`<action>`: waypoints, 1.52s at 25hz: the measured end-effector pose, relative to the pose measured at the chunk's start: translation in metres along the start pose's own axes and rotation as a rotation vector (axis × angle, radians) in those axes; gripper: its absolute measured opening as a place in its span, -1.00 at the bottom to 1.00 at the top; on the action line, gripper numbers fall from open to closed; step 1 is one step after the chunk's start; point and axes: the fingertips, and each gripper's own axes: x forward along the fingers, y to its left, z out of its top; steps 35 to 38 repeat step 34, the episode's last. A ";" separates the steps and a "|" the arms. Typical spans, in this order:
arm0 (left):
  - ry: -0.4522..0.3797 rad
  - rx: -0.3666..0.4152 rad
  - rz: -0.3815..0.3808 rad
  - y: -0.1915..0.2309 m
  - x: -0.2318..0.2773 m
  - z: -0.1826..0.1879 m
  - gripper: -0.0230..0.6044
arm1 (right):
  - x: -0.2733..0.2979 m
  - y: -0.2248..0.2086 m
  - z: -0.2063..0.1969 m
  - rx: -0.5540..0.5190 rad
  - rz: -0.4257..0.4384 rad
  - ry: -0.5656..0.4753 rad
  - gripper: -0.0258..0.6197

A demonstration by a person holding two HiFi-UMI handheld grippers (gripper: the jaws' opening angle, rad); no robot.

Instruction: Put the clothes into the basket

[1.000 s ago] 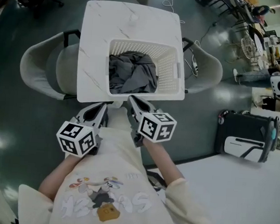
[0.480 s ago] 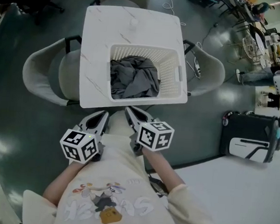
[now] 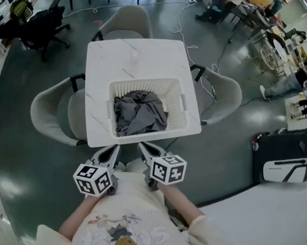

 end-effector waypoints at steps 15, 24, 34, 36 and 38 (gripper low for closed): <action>0.076 0.176 -0.041 -0.077 0.036 -0.002 -0.89 | -0.060 -0.015 0.001 -0.059 -0.005 -0.104 -0.90; 0.090 0.220 -0.047 -0.095 0.035 -0.031 -0.90 | -0.075 -0.016 -0.020 -0.079 -0.010 -0.149 -0.90; 0.071 0.251 -0.073 -0.116 0.035 -0.044 -0.89 | -0.097 -0.023 -0.024 -0.092 -0.028 -0.198 -0.90; 0.071 0.251 -0.073 -0.116 0.035 -0.044 -0.89 | -0.097 -0.023 -0.024 -0.092 -0.028 -0.198 -0.90; 0.071 0.251 -0.073 -0.116 0.035 -0.044 -0.89 | -0.097 -0.023 -0.024 -0.092 -0.028 -0.198 -0.90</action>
